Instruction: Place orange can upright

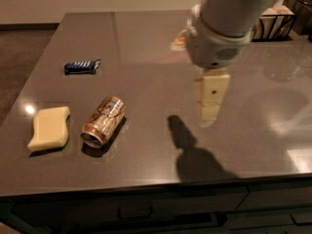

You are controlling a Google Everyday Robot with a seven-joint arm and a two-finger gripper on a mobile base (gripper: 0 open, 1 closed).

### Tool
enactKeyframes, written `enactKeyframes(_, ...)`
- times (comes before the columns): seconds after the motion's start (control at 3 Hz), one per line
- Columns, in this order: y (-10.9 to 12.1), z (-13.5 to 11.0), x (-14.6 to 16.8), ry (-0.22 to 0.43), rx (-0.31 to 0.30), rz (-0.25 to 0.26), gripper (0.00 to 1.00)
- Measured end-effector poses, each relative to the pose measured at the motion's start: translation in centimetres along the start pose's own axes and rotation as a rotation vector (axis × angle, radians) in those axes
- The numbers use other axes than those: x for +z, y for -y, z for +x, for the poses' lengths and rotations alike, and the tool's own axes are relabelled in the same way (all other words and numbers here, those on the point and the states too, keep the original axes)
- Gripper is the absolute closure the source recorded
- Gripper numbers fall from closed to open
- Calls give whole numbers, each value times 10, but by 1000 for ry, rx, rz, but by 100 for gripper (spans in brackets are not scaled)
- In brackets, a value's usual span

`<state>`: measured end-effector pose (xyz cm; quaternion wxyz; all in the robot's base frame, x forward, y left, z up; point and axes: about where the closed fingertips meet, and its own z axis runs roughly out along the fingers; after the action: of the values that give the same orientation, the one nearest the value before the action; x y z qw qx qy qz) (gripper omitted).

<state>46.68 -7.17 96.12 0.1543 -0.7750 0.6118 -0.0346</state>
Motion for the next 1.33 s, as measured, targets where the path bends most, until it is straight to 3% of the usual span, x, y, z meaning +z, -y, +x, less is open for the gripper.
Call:
enactKeyframes(0.67, 22, -75, 53, 72, -263, -77, 0)
enactKeyframes(1.33, 3, -135, 104, 74, -557, -206, 0)
